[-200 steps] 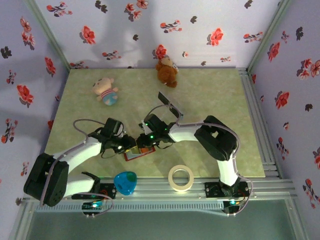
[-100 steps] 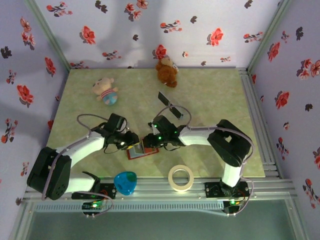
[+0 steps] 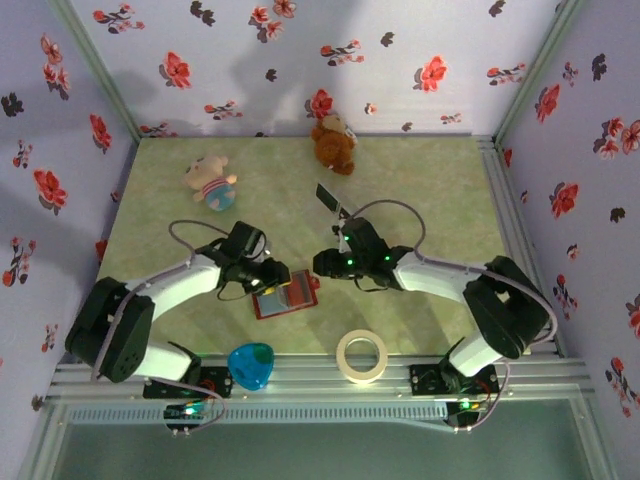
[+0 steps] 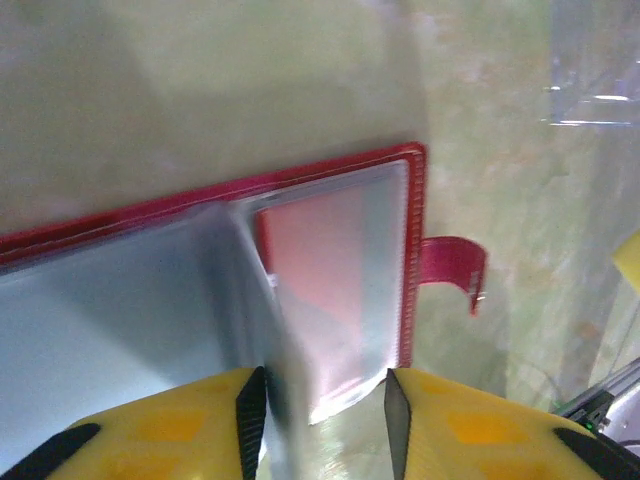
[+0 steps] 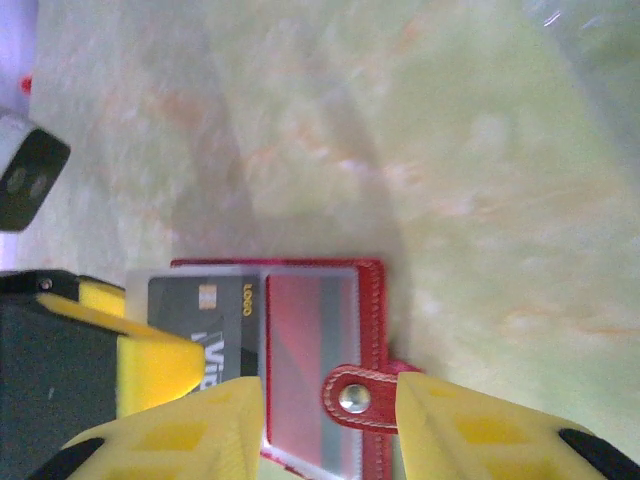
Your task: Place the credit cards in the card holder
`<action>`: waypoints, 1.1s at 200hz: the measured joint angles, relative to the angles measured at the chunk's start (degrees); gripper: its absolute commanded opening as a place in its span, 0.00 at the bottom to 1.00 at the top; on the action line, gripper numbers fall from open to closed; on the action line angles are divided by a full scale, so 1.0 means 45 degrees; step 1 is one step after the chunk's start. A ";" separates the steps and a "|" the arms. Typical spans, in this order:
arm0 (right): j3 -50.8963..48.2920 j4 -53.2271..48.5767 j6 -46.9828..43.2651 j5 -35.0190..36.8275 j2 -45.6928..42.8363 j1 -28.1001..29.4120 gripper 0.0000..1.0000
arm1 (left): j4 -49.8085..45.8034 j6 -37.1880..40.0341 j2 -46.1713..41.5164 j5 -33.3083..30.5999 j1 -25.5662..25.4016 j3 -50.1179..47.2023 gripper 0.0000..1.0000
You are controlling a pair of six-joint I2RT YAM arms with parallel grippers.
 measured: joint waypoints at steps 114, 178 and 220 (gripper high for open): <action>0.0389 -0.2259 -0.2089 0.1214 0.0398 0.0748 0.63 | -0.0083 -0.0034 -0.1326 0.0170 -0.0112 0.0219 0.53; 0.3308 -0.3468 -0.2322 0.3628 0.3225 0.2851 0.65 | -0.2477 0.0301 -0.5003 -0.1758 0.1117 -0.1938 0.58; 0.3555 -0.4381 -0.2278 0.5377 0.3483 0.3007 0.60 | -0.2837 0.0306 -0.4881 -0.2623 0.1282 -0.2943 0.60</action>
